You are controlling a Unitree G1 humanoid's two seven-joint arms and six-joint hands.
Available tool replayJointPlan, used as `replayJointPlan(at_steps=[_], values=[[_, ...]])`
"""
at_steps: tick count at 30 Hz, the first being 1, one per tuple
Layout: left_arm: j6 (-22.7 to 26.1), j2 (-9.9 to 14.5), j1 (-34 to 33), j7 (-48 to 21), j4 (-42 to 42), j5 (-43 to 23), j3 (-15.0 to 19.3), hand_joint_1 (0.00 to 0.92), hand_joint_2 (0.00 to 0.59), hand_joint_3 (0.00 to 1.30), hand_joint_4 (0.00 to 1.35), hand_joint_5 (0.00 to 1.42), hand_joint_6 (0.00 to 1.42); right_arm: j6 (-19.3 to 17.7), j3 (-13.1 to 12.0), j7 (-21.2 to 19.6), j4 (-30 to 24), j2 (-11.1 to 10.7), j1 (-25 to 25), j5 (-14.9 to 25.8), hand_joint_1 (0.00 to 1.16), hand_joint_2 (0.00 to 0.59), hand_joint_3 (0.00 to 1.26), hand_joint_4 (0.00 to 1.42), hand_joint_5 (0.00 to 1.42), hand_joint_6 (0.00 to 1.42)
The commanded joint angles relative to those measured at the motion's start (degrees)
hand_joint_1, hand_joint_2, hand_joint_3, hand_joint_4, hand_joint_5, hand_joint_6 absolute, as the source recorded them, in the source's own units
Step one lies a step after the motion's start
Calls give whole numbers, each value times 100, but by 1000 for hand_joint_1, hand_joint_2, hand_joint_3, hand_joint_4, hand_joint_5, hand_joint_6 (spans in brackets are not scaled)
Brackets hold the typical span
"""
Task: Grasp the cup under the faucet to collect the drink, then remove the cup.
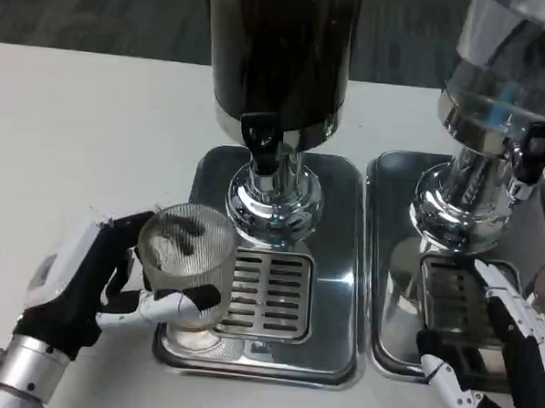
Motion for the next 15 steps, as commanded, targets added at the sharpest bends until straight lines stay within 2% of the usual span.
replayJointPlan(at_steps=[1, 15], values=[[-155, -80, 13, -148, -115, 24, -58, 437, 52, 601, 723, 1016, 1404, -98, -36, -19, -15, 4, 58, 41, 372, 327, 156, 108, 122, 115], [-90, -337, -124, -143, -41, 146, -131, 437, 51, 602, 732, 1006, 1403, -97, -95, -13, -74, 35, 170, 54, 366, 330, 150, 109, 122, 126]])
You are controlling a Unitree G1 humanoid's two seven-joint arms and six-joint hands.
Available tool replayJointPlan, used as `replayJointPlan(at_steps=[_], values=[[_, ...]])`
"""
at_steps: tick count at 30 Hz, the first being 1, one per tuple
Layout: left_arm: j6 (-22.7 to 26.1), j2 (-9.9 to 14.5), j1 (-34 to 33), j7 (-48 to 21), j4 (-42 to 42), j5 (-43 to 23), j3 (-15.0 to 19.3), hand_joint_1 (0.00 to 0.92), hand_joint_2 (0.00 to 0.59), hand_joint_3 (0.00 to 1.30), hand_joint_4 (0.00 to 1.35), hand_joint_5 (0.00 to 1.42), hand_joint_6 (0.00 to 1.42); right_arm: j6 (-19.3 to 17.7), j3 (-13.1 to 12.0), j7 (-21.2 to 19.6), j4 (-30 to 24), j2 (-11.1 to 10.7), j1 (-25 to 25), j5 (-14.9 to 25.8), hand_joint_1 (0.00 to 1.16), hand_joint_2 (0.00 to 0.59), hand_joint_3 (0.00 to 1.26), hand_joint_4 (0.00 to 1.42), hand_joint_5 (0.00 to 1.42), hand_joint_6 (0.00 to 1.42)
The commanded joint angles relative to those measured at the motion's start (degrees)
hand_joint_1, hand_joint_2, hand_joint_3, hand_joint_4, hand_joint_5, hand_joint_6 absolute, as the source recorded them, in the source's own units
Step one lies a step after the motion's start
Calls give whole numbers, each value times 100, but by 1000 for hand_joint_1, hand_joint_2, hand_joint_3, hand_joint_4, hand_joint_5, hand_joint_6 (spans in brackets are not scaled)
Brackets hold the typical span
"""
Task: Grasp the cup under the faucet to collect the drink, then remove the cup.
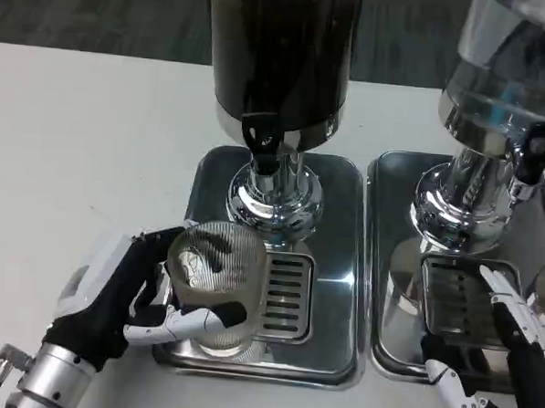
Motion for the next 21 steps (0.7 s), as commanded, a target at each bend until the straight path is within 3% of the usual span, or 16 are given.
replayJointPlan(at_steps=[1, 21], values=[[-58, -83, -183, 95, -8, 106, 1, 437, 51, 602, 732, 1006, 1403, -59, -45, -8, -66, 11, 55, 34, 365, 331, 149, 109, 122, 127], [531, -323, -1145, 497, 1076, 354, -115, 448, 48, 596, 723, 1005, 1403, -51, -60, 12, -93, 35, 86, 69, 356, 334, 147, 109, 133, 128]])
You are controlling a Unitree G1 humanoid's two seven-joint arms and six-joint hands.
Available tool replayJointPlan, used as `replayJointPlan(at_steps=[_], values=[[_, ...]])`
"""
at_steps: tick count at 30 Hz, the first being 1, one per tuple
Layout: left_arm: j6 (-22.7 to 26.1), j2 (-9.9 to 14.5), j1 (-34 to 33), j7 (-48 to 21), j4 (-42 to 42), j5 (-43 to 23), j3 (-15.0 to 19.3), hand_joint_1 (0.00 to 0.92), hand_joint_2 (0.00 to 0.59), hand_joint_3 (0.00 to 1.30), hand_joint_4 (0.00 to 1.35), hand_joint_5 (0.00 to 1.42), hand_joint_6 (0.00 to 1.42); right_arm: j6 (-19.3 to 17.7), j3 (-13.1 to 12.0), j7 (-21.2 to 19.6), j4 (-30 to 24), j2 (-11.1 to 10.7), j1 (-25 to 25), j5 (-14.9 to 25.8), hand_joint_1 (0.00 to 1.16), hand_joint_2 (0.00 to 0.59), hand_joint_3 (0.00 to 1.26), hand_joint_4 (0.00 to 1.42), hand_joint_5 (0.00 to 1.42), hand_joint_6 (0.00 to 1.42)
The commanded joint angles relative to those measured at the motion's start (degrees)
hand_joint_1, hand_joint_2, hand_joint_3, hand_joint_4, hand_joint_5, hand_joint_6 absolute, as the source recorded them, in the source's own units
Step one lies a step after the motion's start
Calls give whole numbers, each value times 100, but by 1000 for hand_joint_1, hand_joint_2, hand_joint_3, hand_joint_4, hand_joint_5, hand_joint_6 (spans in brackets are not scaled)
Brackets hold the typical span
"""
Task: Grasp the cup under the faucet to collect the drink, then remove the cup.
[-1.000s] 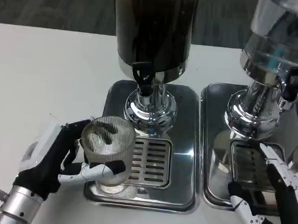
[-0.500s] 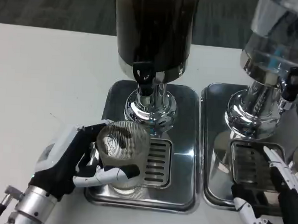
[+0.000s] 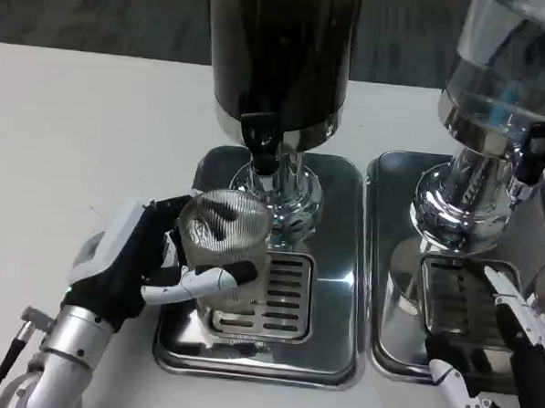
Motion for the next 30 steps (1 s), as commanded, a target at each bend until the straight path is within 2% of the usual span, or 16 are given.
replayJointPlan(at_steps=[1, 10, 18, 30], values=[[101, -76, -220, 66, 224, -5, -59, 448, 47, 596, 723, 1005, 1403, -47, -36, 2, -71, 10, 41, 23, 355, 334, 147, 109, 133, 128], [-24, -196, -310, -45, 255, -10, -171, 448, 45, 589, 723, 997, 1391, -56, -45, 21, -49, 5, 23, 58, 352, 335, 147, 109, 133, 137], [-131, -208, -283, -106, 189, -60, -265, 448, 45, 588, 718, 994, 1387, -45, -32, 26, -30, 5, -24, 43, 351, 335, 147, 109, 133, 143], [48, -254, -350, -214, 416, -41, -343, 436, 45, 584, 707, 994, 1386, -46, -46, 9, -107, 26, 60, 39, 350, 335, 147, 109, 133, 145]])
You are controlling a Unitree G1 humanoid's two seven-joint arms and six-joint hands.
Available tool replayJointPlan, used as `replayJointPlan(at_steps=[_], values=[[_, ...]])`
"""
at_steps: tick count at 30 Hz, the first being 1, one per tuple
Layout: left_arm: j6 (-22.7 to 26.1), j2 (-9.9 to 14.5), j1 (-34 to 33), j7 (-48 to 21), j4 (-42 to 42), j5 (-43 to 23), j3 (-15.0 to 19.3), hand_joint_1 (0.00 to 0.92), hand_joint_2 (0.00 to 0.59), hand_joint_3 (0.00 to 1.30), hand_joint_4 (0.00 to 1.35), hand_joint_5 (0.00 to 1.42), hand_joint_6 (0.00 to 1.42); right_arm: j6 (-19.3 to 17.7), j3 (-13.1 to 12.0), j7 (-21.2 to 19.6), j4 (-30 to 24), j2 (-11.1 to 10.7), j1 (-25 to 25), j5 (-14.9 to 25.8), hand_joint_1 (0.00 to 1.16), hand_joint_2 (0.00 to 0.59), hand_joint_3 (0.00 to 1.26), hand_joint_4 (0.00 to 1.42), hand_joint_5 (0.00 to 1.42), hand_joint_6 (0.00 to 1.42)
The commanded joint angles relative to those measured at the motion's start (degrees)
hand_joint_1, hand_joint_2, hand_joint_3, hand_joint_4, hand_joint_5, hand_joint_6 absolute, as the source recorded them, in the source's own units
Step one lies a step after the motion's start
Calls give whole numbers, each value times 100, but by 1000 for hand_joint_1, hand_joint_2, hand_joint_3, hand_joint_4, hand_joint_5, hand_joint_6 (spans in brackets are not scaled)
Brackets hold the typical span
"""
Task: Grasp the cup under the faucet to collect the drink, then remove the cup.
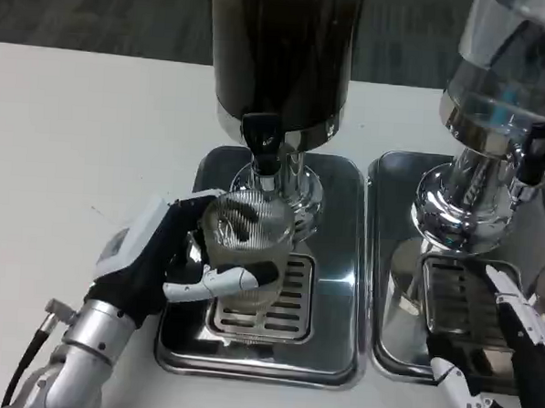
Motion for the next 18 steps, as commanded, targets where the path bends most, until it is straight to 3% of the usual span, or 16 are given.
replayJointPlan(at_steps=[1, 15, 18], values=[[93, -43, -78, -120, 158, 14, -92, 435, 45, 583, 706, 994, 1386, 1, -12, 39, -159, 36, 58, 2, 350, 335, 147, 109, 133, 145], [98, -38, -113, -141, 261, 36, -185, 430, 44, 579, 703, 983, 1370, 62, -7, 40, -318, 155, 160, -71, 350, 335, 147, 109, 133, 145], [90, -15, -110, -150, 248, 30, -210, 387, 51, 553, 659, 945, 1300, 56, 5, 42, -284, 172, 127, -67, 350, 335, 147, 109, 133, 145]])
